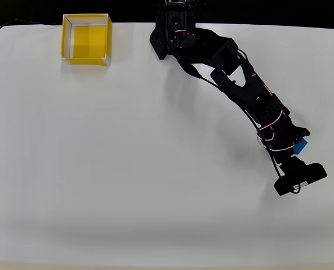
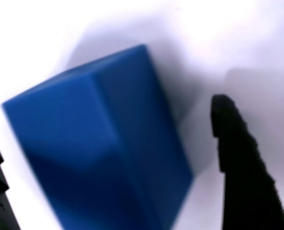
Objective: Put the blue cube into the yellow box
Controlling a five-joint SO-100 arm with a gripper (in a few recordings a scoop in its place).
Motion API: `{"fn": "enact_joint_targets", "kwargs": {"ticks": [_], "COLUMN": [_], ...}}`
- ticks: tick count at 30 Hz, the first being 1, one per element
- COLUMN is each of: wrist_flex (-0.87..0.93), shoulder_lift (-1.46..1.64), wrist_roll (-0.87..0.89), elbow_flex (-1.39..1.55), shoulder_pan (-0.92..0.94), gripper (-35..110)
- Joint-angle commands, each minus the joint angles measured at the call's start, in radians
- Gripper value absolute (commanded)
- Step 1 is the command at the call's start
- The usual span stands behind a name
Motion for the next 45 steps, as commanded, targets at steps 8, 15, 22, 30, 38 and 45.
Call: {"fn": "enact_joint_targets", "kwargs": {"ticks": [8, 15, 22, 30, 38, 45], "wrist_flex": [-0.009, 0.014, 0.015, 0.026, 0.048, 0.067], "shoulder_lift": [0.034, 0.023, 0.021, 0.052, 0.106, 0.227], "wrist_roll": [-0.012, -0.025, -0.040, -0.118, -0.195, -0.244], "elbow_flex": [-0.118, -0.120, -0.126, -0.126, -0.130, -0.161], "shoulder_pan": [-0.046, -0.049, -0.040, -0.008, 0.026, 0.117], "gripper": [43, 33, 27, 15, 8, 8]}}
